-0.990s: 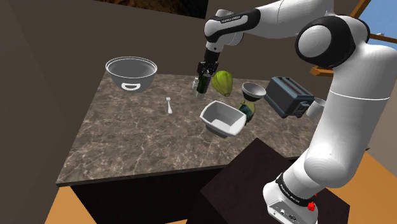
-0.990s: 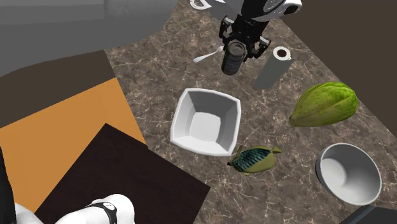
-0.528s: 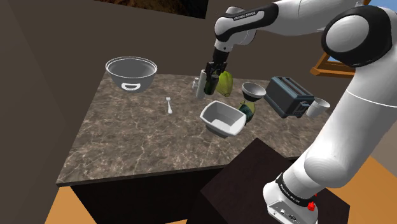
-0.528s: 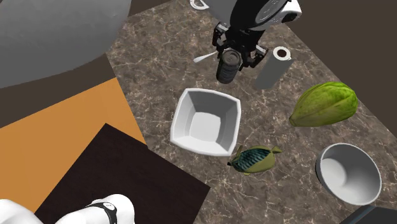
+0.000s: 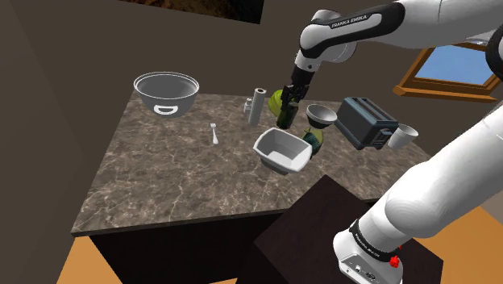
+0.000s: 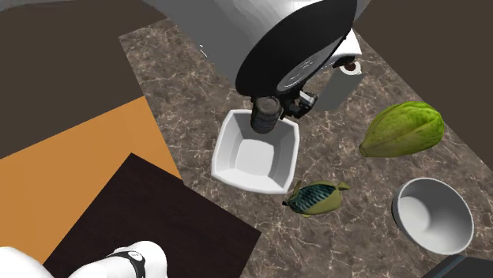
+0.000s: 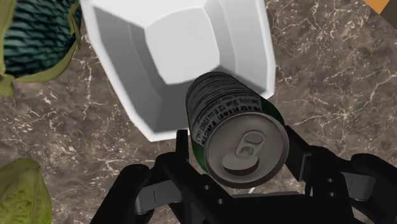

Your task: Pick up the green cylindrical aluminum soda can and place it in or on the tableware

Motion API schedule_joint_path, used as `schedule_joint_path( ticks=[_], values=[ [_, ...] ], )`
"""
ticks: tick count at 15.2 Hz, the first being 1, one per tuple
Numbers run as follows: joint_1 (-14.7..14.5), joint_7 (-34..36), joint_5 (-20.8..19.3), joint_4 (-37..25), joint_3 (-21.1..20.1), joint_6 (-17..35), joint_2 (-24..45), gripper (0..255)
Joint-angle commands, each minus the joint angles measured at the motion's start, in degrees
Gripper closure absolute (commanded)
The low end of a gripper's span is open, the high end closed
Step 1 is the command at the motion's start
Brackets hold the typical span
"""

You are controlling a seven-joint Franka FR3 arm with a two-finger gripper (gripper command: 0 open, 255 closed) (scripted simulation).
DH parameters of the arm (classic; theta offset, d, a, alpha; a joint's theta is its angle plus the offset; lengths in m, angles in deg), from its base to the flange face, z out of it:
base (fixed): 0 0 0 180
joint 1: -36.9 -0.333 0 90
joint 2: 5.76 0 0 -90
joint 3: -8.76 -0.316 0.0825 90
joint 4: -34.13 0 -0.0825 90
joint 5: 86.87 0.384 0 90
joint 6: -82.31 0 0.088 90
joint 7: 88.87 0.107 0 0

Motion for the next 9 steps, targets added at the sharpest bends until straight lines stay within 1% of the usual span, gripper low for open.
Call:
schedule_joint_path(
  ticks=[1,2,9],
  values=[
    [0.60,-0.24,-1.14,4.26,0.35,-0.60,-4.93,255],
    [0.80,-0.29,-1.45,5.37,0.42,-0.76,-6.21,255],
    [0.71,-1.26,-0.74,8.76,0.64,4.78,-3.98,255]
  ],
)
